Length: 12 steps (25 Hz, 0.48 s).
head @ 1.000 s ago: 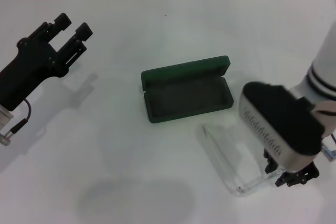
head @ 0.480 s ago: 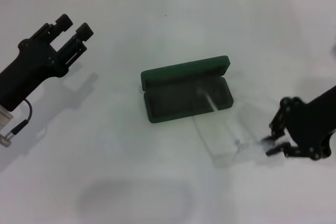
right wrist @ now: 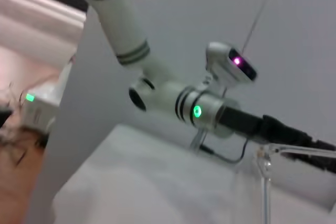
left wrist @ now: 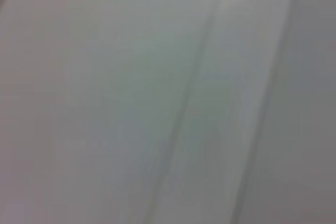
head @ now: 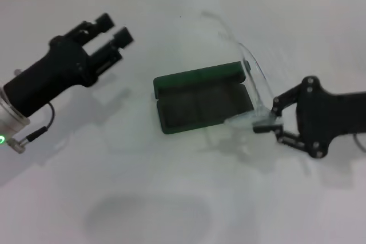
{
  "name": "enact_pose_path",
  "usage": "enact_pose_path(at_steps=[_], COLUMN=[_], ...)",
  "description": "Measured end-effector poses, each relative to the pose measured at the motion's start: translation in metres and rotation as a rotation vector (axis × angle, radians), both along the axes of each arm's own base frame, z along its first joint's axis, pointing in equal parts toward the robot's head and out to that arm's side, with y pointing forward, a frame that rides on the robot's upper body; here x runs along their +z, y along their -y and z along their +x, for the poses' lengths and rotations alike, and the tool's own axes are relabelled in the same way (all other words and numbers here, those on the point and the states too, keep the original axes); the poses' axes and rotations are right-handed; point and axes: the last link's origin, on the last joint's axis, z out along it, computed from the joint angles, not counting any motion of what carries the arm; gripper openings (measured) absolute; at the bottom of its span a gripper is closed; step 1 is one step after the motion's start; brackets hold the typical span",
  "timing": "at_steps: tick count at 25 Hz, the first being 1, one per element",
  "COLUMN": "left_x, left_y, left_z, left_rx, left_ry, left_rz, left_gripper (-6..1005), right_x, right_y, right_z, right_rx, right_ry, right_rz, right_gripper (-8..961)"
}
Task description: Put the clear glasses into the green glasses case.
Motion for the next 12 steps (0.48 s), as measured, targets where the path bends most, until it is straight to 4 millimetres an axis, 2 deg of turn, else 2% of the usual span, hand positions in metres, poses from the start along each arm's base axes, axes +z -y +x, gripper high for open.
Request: enact_pose_path(at_steps=[3,8,12], left_x=[0.003,0.015,0.002], left_y=[0.0,0.003,0.006], left_z=[0.013,0.029,0.048], left_rx=[-0.098,-0.243,-0.375], left_ry=[0.004,0.016,-0.039], left_rz=[-0.052,-0.109,-0.205], left_gripper=[599,596,596], right_x=[-0.017,-0.038,-0.044], right_y=[0.01,0.013,0.01], right_z=[0.009,0.007,0.006], right_rx=[0.055,0.079,0.08], right_ry=[-0.046,-0.086,-0.084], right_rz=[0.017,0.006,0.009], right_gripper=[116,116,116])
